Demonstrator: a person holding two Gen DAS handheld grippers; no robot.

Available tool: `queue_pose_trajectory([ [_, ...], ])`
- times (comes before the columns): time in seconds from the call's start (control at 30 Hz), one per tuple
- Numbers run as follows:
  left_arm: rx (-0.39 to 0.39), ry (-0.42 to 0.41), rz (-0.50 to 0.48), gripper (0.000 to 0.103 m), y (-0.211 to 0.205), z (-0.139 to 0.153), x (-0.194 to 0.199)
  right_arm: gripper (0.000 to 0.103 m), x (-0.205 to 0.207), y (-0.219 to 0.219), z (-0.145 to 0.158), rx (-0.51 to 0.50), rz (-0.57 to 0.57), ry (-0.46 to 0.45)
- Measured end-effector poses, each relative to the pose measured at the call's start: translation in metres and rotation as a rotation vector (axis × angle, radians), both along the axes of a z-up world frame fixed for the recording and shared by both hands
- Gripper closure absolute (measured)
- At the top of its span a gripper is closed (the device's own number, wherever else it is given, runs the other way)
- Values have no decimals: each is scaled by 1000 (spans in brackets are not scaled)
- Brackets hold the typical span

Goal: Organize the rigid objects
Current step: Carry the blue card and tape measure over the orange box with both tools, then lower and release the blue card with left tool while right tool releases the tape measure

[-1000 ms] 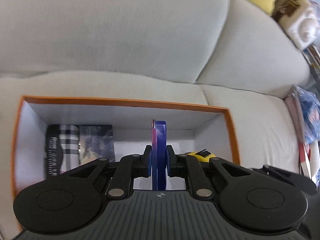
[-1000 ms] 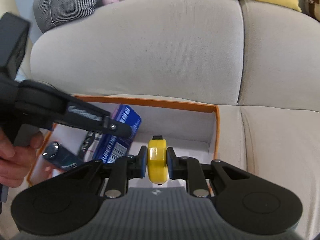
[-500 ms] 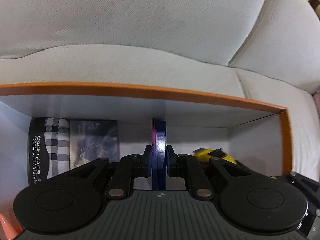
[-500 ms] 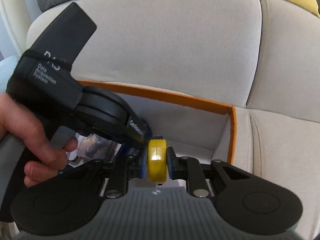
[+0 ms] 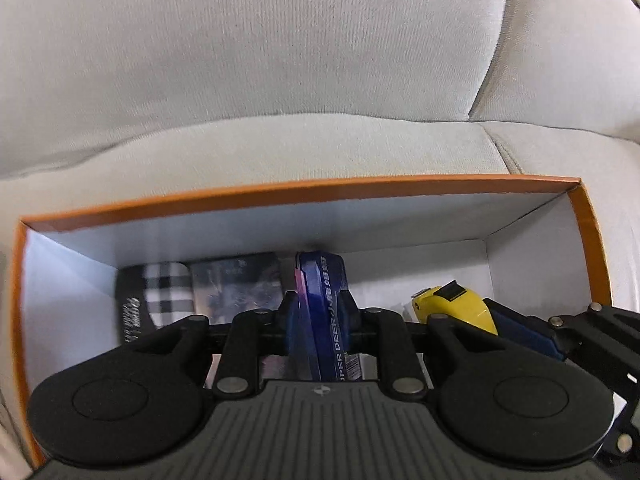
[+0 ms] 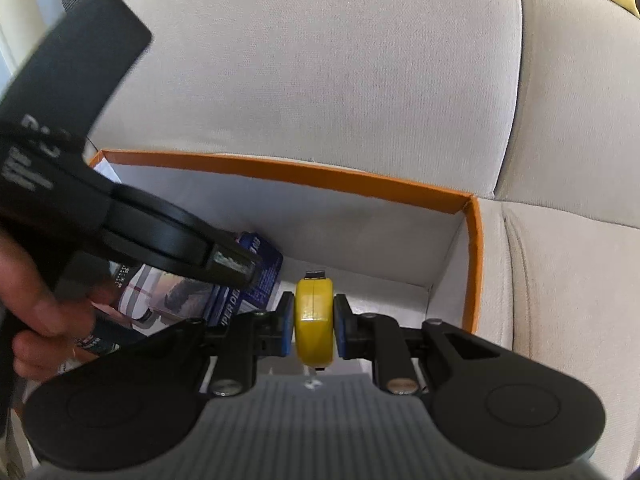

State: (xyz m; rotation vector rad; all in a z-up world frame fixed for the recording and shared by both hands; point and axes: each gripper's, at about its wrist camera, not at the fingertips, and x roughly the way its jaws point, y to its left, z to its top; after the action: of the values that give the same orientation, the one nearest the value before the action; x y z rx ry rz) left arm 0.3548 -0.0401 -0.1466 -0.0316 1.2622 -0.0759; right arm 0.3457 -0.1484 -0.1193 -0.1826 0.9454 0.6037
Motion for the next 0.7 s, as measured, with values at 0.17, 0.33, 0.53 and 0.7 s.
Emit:
queue_pose_trajectory([
  [0.17, 18, -36, -50, 80, 4, 8, -3, 83, -2, 0, -1, 22, -15, 41],
  [0.33, 66, -75, -115, 80, 2, 17, -8, 83, 1, -1, -4, 56, -56, 98],
  [0.53, 25, -36, -104, 81, 8, 9, -10, 83, 7, 2, -4, 63, -106, 132],
  [0.7, 89, -101, -170, 81, 5, 18, -15, 83, 17, 9, -3, 116, -168, 177],
])
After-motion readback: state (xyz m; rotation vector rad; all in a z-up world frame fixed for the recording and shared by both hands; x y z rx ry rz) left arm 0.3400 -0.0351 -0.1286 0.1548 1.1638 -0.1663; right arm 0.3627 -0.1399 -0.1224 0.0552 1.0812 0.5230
